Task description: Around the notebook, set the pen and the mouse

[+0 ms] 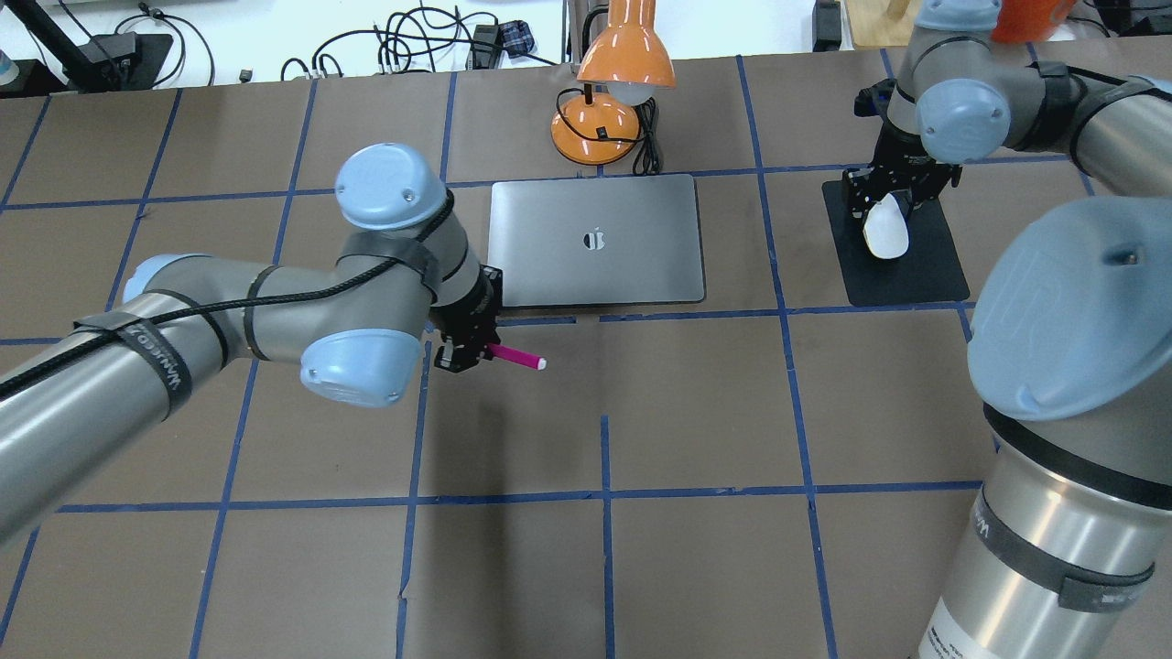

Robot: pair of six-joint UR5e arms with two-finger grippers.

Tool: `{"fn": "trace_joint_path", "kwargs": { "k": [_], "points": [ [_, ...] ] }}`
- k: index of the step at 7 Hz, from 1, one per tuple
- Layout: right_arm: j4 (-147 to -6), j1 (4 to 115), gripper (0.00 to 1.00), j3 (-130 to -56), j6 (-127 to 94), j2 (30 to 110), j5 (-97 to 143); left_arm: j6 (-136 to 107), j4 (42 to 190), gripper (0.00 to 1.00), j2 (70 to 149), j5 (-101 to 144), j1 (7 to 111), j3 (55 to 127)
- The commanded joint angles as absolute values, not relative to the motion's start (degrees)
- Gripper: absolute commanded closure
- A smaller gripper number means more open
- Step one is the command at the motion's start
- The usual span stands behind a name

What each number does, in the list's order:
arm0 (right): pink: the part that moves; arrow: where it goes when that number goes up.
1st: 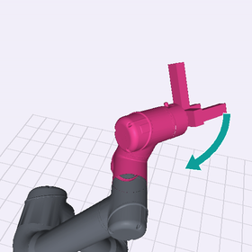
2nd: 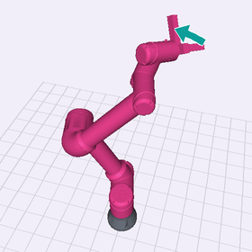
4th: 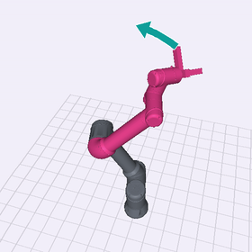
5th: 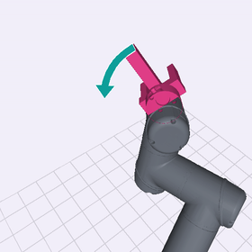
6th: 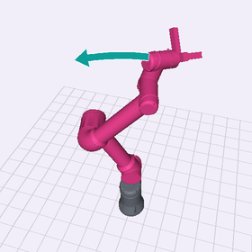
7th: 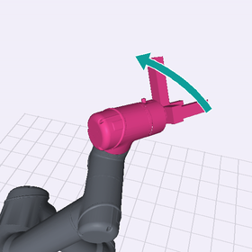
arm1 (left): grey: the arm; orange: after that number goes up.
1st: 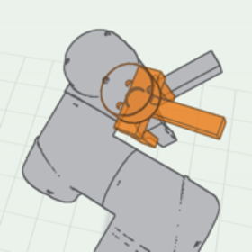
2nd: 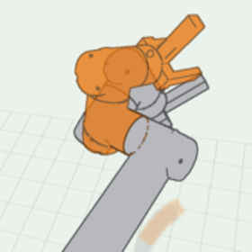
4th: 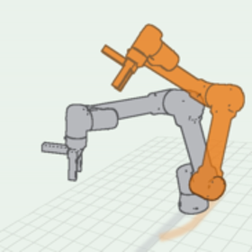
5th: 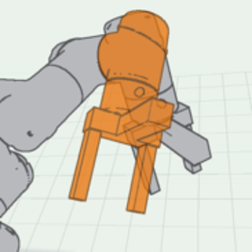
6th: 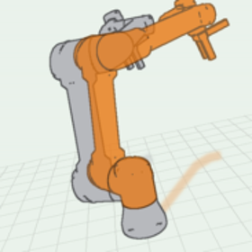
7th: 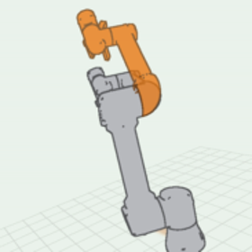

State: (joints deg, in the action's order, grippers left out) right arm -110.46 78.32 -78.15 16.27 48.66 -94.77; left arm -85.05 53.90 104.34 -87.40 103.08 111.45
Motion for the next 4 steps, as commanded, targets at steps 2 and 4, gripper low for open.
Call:
{"fn": "trace_joint_path", "kwargs": {
  "k": [2,4],
  "points": [
    [-110.13,78.4,0.0,-78.05,15.73,49.21,-95.01,-99.66,51.08,1.0,112.13,-86.66,108.98,107.41],
    [-109.69,79.01,0.0,-77.43,15.73,51.05,-94.75,-102.04,49.13,1.0,113.64,-85.6,112.31,106.61]
  ]
}}
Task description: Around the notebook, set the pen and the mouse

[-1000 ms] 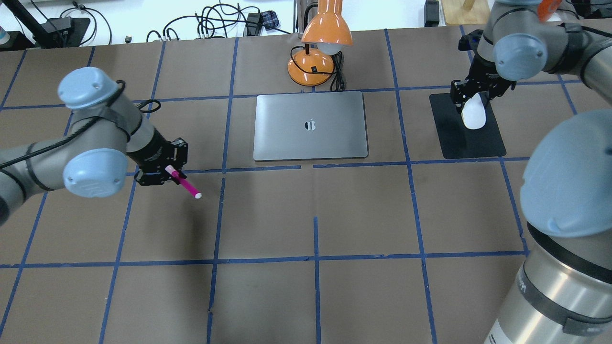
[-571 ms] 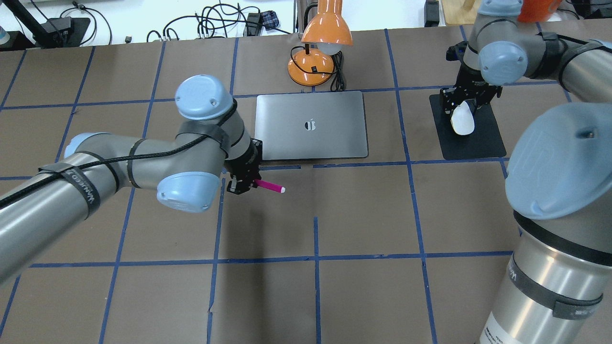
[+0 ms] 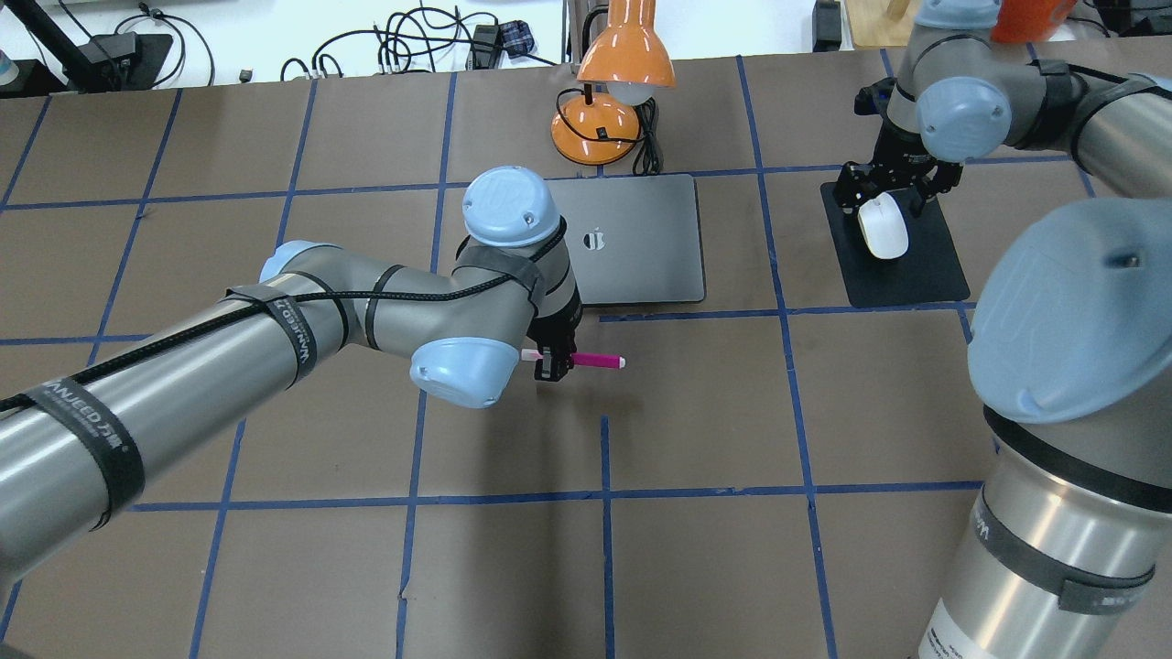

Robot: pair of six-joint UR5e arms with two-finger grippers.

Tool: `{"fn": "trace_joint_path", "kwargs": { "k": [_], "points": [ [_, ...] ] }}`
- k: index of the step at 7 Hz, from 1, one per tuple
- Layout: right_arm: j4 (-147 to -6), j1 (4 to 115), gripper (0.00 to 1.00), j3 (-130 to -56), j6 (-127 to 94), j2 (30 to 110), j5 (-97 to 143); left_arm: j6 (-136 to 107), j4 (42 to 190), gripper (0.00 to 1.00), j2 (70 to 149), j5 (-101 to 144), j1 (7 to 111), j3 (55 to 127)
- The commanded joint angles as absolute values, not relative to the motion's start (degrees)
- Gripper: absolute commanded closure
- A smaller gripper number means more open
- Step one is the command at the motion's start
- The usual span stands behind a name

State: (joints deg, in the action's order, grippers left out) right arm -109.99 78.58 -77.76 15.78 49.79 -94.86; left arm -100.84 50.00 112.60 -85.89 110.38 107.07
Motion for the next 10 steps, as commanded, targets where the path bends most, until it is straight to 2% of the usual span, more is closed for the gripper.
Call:
{"fn": "trace_joint_path", "kwargs": {
  "k": [1,2,4,5,7,10],
  "points": [
    [-106.64,80.49,0.0,-77.43,15.56,54.54,-94.75,-102.39,49.13,0.9,114.95,-85.69,112.32,106.52],
    [-101.91,82.07,0.0,-77.52,11.03,58.76,-94.75,-102.83,49.13,0.01,115.57,-86.04,112.5,106.61],
    [-94.69,86.38,0.0,-77.61,3.19,65.28,-93.61,-91.24,49.91,0.0,113.4,-86.04,111.63,104.52],
    [-92.57,87.44,0.0,-77.96,-0.49,68.35,-91.08,-82.62,56.8,0.0,110.68,-86.04,109.88,101.11],
    [-86.25,92.52,0.0,-77.79,-6.81,73.37,-90.52,-49.21,80.65,0.0,103.74,-86.22,104.36,91.8],
    [-85.26,93.17,0.0,-80.58,-6.16,79.52,-90.18,-7.07,94.26,0.0,92.94,-85.95,89.0,88.77]
  ]
}}
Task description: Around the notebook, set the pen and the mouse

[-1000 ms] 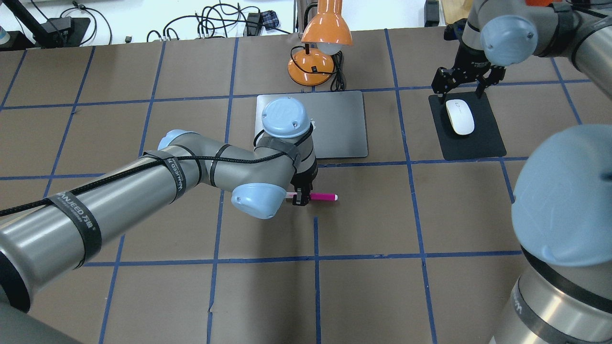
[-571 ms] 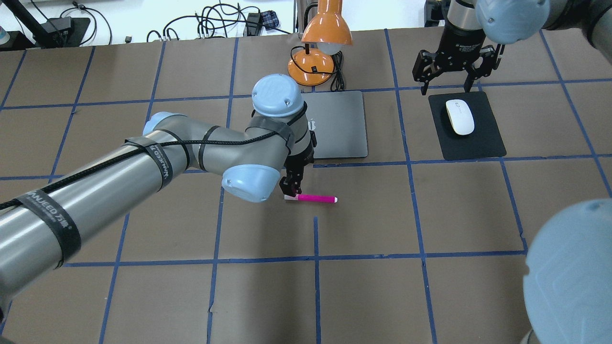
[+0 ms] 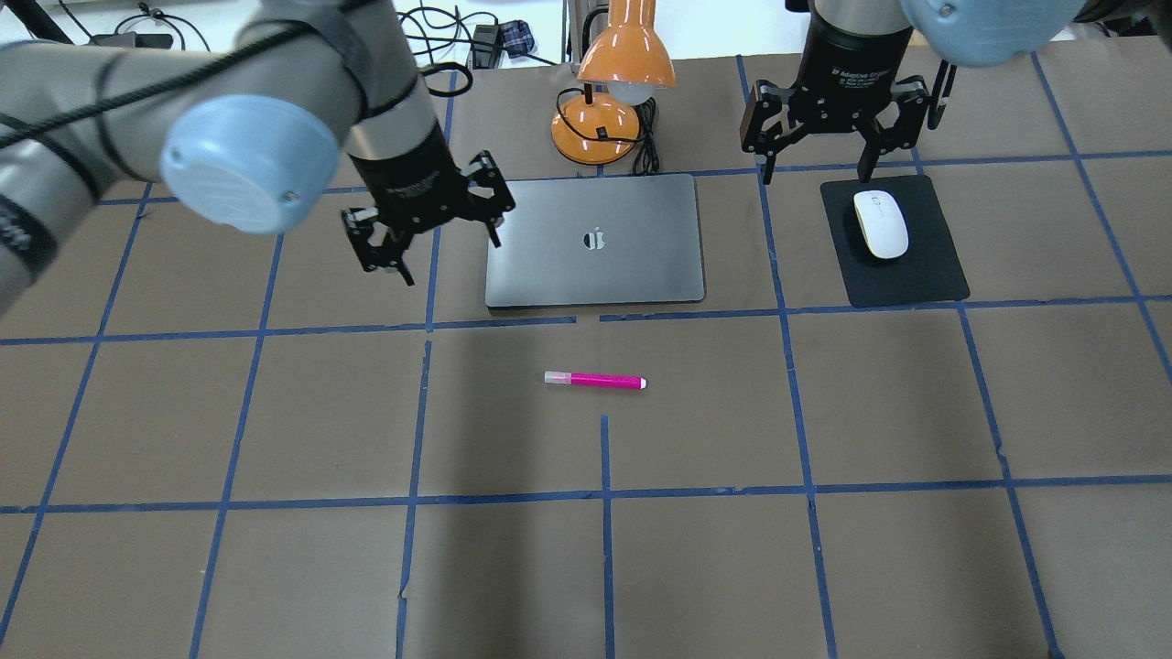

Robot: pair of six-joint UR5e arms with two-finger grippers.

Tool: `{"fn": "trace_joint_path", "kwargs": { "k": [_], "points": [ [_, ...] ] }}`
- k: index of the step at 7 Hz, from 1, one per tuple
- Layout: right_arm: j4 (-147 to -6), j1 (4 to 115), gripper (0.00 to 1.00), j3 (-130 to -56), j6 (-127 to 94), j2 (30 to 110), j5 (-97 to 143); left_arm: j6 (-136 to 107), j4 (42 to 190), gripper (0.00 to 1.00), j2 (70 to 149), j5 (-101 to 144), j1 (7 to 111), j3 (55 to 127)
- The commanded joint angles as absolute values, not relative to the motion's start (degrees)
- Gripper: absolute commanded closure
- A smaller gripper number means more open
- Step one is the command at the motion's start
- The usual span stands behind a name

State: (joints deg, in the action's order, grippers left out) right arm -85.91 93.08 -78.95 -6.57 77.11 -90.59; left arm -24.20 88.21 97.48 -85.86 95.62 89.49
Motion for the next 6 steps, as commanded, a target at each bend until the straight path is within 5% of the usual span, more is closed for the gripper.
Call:
{"fn": "trace_joint_path", "kwargs": {
  "k": [1,6],
  "points": [
    [-85.86,91.77,0.0,-80.77,-6.15,79.54,-90.09,4.37,97.18,0.0,90.03,-85.87,83.64,88.94],
    [-85.17,91.84,0.0,-81.65,-6.5,83.93,-89.11,8.53,94.49,0.0,89.47,-86.05,83.22,89.56]
  ]
}}
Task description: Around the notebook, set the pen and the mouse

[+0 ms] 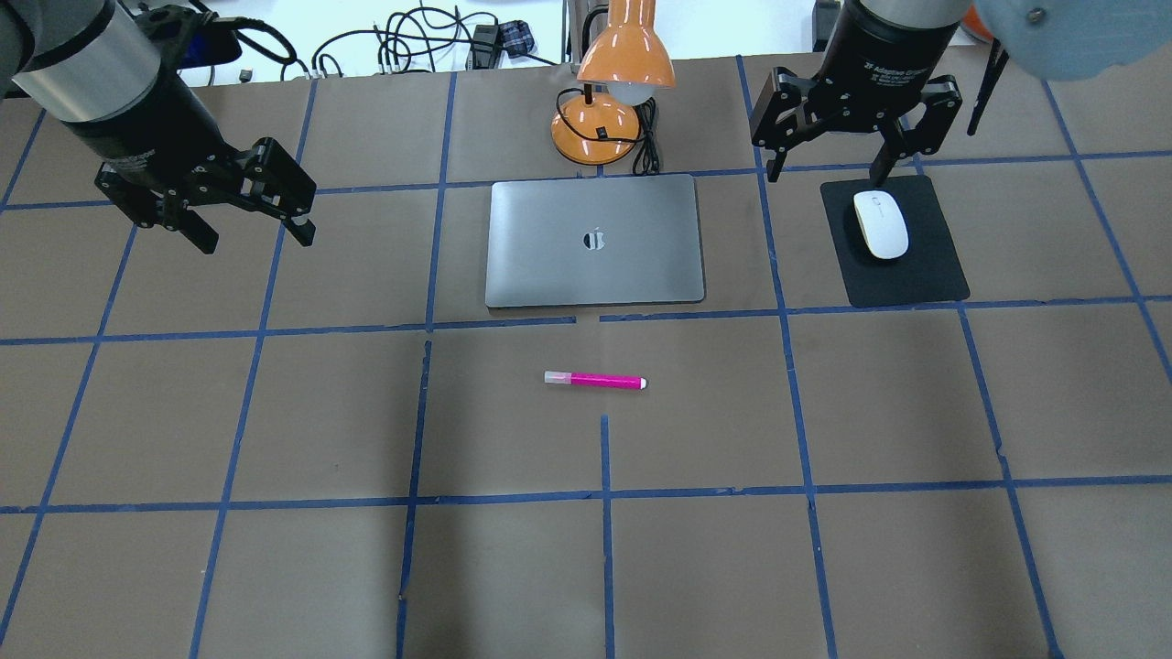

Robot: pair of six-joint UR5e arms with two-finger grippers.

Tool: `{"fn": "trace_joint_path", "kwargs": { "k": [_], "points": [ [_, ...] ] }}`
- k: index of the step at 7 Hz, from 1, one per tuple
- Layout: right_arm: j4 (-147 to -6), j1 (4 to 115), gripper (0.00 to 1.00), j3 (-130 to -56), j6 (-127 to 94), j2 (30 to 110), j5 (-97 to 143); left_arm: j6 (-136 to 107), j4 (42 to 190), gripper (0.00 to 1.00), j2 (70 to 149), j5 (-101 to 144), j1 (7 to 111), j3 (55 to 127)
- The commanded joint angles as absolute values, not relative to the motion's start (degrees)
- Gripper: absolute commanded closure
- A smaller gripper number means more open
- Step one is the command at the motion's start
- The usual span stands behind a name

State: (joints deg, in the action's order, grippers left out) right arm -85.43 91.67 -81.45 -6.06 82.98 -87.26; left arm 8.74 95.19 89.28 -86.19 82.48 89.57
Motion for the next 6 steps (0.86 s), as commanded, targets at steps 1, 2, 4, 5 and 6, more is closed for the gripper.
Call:
{"fn": "trace_joint_path", "kwargs": {
  "k": [1,2,4,5,6],
  "points": [
    [-85.08,91.93,0.0,-82.87,-6.24,83.85,-89.38,7.57,93.35,0.0,90.17,-86.22,85.15,89.39],
    [-85.86,91.85,0.0,-85.58,-6.07,84.54,-89.21,2.43,91.43,0.0,90.7,-85.79,86.3,89.38],
    [-86.13,91.85,0.0,-86.75,-5.98,85.08,-89.04,2.11,90.09,0.0,89.66,-85.96,86.75,89.91],
    [-86.13,91.85,0.0,-86.75,-5.98,85.6,-89.03,1.67,90.35,0.0,88.52,-85.61,86.92,90.0],
    [-86.13,91.85,0.0,-86.66,-6.67,85.78,-89.12,1.67,90.79,0.0,87.72,-85.61,87.01,90.0]
  ]
}}
